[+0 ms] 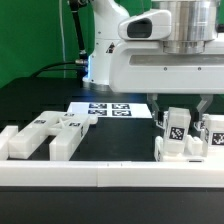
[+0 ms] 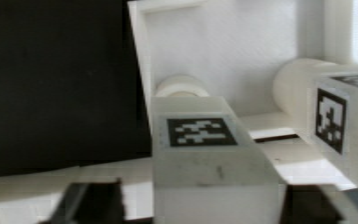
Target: Assemble chair
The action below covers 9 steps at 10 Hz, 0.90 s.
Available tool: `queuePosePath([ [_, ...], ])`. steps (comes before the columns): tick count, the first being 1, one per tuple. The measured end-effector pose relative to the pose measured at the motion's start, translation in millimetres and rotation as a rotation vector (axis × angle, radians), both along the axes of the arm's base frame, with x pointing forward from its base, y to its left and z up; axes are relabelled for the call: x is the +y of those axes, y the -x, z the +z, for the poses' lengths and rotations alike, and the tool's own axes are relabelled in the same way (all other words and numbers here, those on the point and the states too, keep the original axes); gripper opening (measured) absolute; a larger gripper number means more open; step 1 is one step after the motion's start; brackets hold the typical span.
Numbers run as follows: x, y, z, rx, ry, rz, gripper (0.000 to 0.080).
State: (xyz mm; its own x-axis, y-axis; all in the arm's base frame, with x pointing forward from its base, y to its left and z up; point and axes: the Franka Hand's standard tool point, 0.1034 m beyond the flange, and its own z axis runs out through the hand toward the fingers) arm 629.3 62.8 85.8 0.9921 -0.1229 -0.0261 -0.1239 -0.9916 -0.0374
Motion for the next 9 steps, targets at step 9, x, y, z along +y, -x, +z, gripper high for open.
queuePosePath([
  [9,-7.5,-4.9,-1.6,-0.053,-0.032,-0.478,0.0291],
])
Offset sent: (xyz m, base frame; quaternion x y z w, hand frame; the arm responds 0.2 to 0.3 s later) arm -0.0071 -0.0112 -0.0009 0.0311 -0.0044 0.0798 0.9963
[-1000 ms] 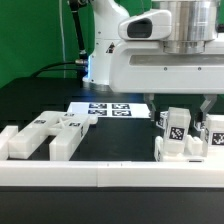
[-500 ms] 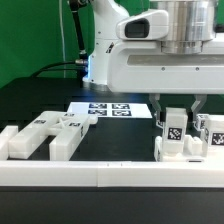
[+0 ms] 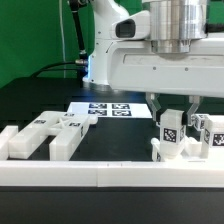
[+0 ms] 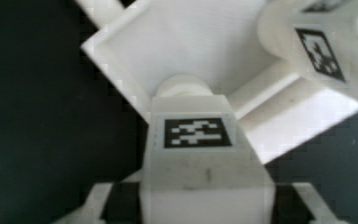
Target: Assemble chair
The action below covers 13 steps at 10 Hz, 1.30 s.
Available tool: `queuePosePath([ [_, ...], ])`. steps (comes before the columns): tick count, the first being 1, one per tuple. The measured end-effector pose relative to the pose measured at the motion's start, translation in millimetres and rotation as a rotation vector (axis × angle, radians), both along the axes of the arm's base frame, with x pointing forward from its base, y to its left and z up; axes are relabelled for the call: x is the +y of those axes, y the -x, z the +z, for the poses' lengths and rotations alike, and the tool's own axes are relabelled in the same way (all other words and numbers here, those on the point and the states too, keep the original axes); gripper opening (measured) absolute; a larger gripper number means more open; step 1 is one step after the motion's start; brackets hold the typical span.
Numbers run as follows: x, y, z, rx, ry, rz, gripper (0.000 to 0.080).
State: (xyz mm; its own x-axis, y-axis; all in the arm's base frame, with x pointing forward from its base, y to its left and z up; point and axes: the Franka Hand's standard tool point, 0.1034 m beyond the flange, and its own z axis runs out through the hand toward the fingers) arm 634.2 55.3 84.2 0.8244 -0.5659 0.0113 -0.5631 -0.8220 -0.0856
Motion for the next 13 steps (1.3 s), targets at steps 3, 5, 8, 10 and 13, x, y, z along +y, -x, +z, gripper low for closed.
queuePosePath([
  [3,-0.8,-1.2,-0.4,0.004,-0.021,-0.26,0.0291],
  [5,-0.9,-0.9,-0.6,0.016,-0.029,-0.415,0.0291],
  [8,0.8,-1.1,-1.0,0.036,-0.061,-0.651,0.0291],
  [10,1.9,-0.8,-1.4,0.054,-0.083,-0.824,0.0291],
  [13,1.9,-0.6,-1.8,0.055,-0.082,-0.811,0.0354],
])
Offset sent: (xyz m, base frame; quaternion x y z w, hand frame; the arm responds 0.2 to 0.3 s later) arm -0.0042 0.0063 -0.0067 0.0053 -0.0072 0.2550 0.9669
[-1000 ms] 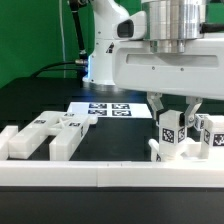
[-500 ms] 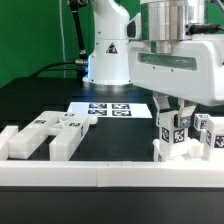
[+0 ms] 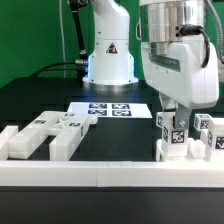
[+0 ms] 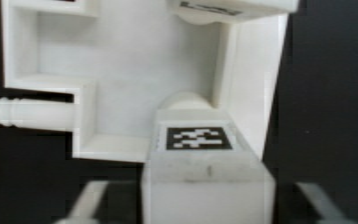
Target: Assemble chair
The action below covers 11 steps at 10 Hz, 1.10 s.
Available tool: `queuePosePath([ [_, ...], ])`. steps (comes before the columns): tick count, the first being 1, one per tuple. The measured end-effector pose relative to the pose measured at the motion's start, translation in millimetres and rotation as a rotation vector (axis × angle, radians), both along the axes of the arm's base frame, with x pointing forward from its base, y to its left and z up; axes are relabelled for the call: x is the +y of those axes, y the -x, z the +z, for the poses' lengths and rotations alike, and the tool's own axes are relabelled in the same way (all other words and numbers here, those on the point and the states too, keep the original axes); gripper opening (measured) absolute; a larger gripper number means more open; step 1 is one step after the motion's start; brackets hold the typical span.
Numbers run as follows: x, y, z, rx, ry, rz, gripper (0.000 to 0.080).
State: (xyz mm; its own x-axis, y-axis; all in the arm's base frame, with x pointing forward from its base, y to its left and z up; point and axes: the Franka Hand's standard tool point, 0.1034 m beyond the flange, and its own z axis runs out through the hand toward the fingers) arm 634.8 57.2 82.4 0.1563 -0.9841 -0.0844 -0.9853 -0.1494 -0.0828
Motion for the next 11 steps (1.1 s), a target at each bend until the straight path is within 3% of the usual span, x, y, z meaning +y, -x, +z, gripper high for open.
queuePosePath([
  [1,-2.9,-0.7,0.9,-0.007,0.006,0.09,0.0544],
  [2,-4.3,-1.7,1.7,-0.014,0.01,0.149,0.0544],
  [3,-4.9,-2.2,2.1,-0.024,0.018,0.247,0.0628],
  [11,0.3,-3.4,2.6,-0.103,0.075,1.05,0.0649],
])
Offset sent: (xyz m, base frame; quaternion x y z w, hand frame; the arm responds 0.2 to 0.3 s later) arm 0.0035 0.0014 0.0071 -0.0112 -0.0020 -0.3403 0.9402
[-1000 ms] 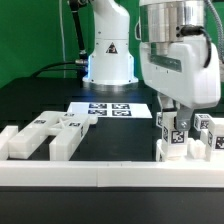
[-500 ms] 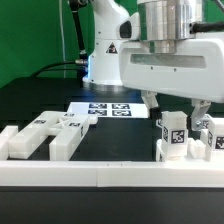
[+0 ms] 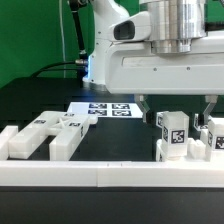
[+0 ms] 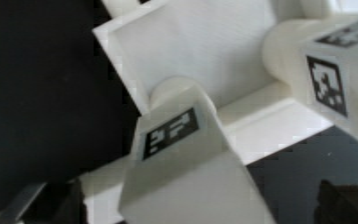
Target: Assemble chair
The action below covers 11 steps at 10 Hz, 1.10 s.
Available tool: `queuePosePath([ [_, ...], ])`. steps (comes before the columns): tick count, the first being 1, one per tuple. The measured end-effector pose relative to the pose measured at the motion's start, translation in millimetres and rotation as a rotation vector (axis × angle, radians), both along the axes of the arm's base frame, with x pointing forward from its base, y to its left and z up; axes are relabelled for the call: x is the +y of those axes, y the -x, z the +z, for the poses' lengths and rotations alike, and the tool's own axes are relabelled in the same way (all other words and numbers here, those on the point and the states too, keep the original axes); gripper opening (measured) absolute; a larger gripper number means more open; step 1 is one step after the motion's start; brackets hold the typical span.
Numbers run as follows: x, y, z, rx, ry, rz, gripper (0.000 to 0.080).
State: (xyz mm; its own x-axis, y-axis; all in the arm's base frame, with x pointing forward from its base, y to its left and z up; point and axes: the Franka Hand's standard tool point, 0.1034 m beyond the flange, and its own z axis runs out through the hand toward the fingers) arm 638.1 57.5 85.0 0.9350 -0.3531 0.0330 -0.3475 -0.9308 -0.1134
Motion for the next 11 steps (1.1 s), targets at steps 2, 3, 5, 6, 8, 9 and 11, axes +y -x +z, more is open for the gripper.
queuePosePath([
  [2,-0.6,-0.7,0.1,-0.015,0.017,0.151,0.0649],
  [3,-1.0,-0.7,0.1,-0.02,0.022,0.202,0.0649],
  [5,-1.6,-0.6,-0.3,-0.024,0.025,0.249,0.0606],
  [6,-1.5,-0.5,-0.4,-0.024,0.025,0.248,0.0469],
  [8,-1.9,-0.5,-0.6,-0.022,0.024,0.237,0.0334],
  [9,-2.0,-0.5,-0.6,-0.021,0.024,0.225,0.0289],
  [11,-2.3,-0.4,-0.9,-0.018,0.019,0.141,0.0289],
])
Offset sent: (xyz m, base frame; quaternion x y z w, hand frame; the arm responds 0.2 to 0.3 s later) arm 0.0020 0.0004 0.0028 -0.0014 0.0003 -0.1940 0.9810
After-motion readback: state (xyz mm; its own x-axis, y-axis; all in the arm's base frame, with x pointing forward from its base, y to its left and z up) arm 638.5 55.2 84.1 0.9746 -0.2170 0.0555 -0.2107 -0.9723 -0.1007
